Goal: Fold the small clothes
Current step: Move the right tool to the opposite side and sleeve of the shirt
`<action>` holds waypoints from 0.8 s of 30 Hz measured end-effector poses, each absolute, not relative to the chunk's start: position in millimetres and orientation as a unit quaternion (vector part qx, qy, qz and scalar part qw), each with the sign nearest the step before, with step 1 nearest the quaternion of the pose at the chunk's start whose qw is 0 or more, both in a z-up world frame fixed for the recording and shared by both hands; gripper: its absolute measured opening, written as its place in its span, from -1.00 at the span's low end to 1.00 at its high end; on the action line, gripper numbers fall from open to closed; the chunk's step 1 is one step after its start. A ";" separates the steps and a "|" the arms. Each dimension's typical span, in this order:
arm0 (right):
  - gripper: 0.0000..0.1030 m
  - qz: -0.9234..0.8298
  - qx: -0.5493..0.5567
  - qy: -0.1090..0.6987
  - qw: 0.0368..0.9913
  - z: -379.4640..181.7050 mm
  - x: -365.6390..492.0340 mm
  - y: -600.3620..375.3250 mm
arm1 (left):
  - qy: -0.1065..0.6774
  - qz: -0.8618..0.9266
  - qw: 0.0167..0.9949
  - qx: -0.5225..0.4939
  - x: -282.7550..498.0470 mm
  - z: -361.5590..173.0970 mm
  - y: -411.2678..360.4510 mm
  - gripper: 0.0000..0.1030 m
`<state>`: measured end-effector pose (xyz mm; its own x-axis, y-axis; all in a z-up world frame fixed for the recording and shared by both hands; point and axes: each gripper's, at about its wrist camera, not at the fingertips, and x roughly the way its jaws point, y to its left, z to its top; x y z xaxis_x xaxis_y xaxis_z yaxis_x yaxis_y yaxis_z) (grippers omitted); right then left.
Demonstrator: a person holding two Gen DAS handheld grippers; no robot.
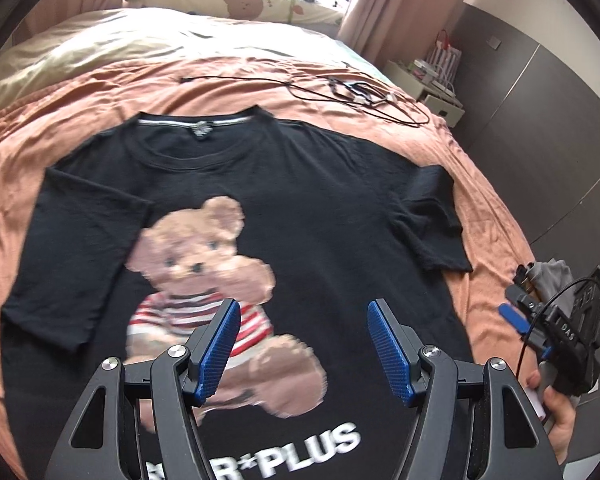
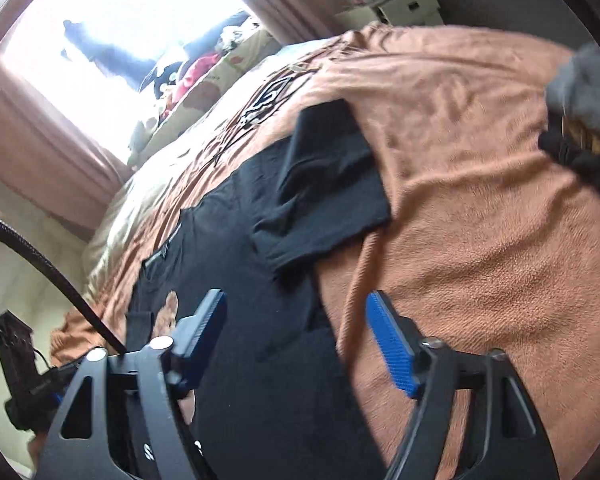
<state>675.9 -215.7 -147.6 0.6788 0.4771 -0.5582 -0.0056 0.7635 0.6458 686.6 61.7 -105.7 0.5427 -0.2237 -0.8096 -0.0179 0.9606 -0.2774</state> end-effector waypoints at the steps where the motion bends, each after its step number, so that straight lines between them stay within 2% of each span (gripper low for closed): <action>1: 0.25 0.140 0.330 0.378 0.853 -153.4 681.2 -221.5 | 0.475 -0.061 0.869 -0.128 689.6 -107.5 56.7 0.32; 4: 0.11 0.143 0.362 0.375 0.841 -164.7 695.1 -232.3 | 0.473 -0.075 0.869 -0.124 701.6 -114.9 36.5 0.28; 7: 0.07 0.146 0.384 0.379 0.829 -177.4 711.8 -236.4 | 0.475 -0.091 0.868 -0.107 715.6 -122.6 13.4 0.19; 13: 0.06 0.156 0.420 0.385 0.807 -197.7 747.7 -238.3 | 0.482 -0.116 0.864 -0.088 740.3 -136.6 -20.8 -0.08; 18: 0.06 0.159 0.435 0.396 0.793 -213.2 769.5 -235.4 | 0.488 -0.132 0.859 -0.076 758.8 -150.2 -37.8 -0.39; 24: -0.10 0.148 0.426 0.406 0.795 -214.5 790.7 -230.1 | 0.492 -0.145 0.855 -0.076 778.0 -165.9 -46.3 -0.63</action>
<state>790.7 -230.1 -214.5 0.6269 0.5811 -0.5190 0.1102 0.5933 0.7974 778.0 -46.3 -165.9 0.4746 -0.3222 -0.8191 0.1737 0.9466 -0.2717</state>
